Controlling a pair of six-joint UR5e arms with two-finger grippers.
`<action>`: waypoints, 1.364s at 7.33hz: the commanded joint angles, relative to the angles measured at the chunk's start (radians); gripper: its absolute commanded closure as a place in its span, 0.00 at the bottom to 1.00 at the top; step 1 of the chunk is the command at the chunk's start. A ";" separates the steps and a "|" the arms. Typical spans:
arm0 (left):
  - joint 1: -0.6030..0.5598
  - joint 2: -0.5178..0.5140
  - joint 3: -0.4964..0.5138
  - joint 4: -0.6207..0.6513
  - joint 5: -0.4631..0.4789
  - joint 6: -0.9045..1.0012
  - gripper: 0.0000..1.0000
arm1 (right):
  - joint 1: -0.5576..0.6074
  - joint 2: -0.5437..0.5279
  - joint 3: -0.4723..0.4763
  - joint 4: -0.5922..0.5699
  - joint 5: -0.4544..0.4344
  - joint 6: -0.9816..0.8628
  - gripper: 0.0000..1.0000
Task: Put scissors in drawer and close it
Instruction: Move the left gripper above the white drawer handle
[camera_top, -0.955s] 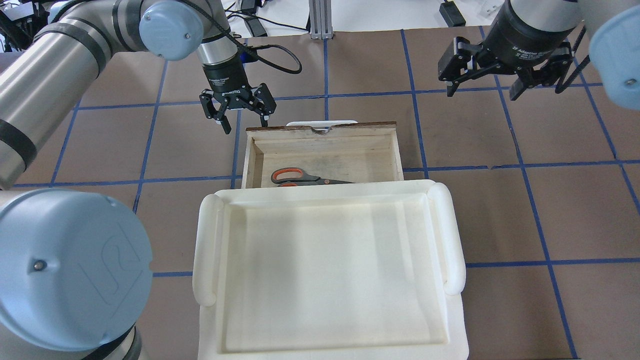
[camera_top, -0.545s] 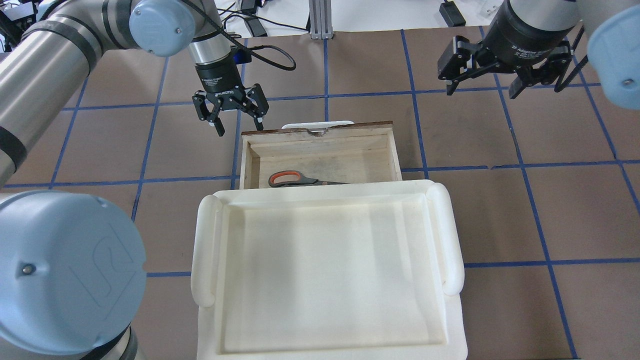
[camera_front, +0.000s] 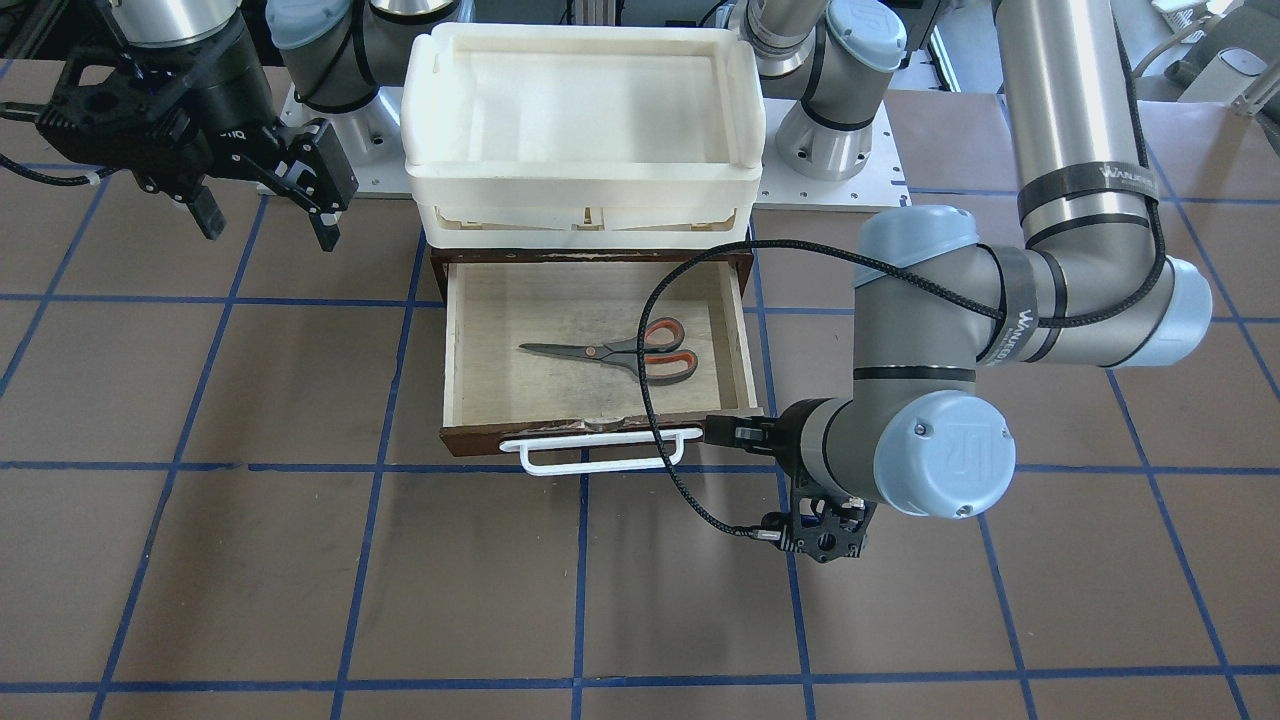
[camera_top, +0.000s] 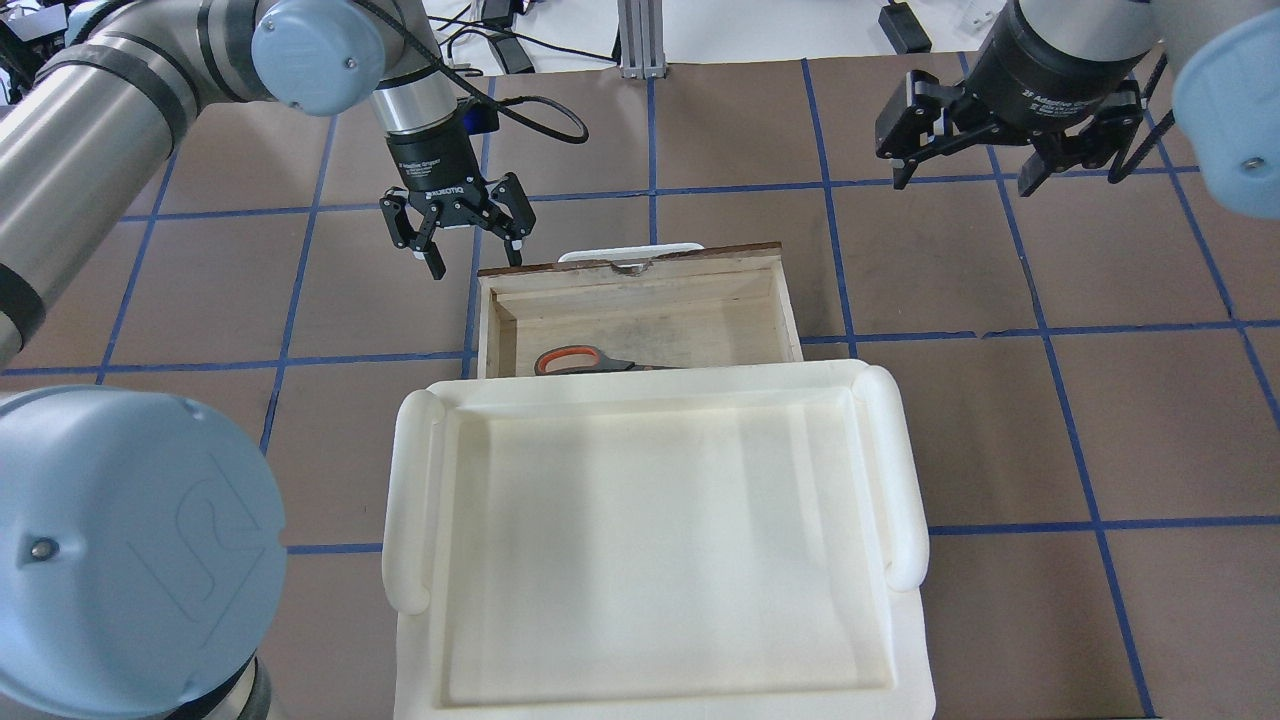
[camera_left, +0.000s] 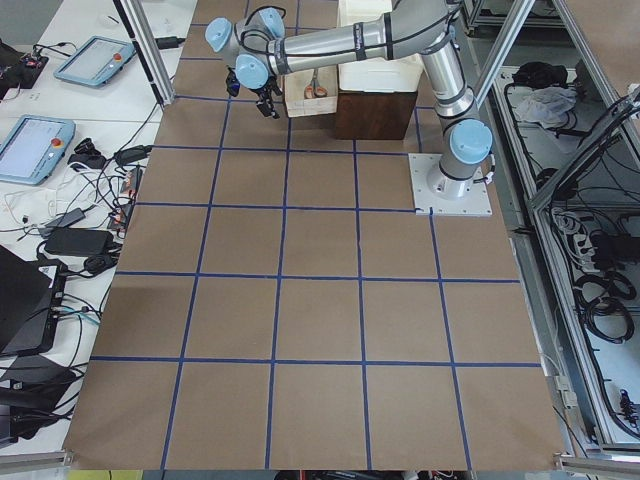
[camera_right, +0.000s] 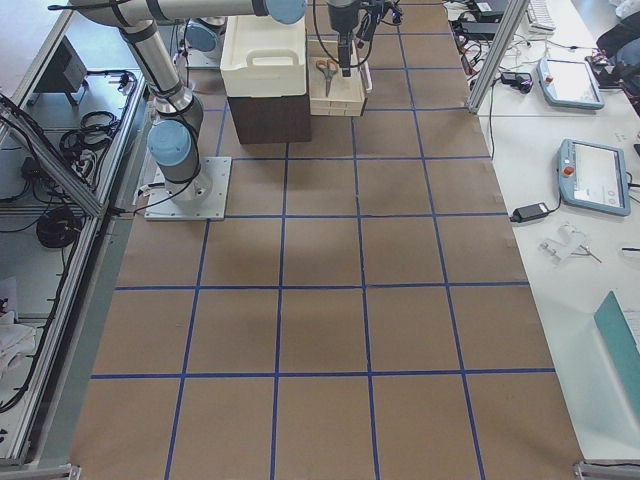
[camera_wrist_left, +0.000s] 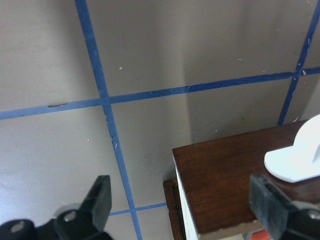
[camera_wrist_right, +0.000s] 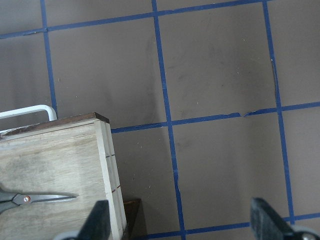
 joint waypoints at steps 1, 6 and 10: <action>-0.003 0.015 -0.018 -0.001 -0.004 -0.010 0.00 | 0.001 -0.001 0.001 -0.001 -0.001 -0.001 0.00; 0.003 0.001 -0.006 0.071 -0.020 -0.014 0.00 | 0.001 0.001 0.001 -0.002 0.004 -0.003 0.00; -0.109 -0.024 0.012 0.242 0.028 -0.158 0.00 | 0.001 0.001 0.001 -0.002 0.004 -0.006 0.00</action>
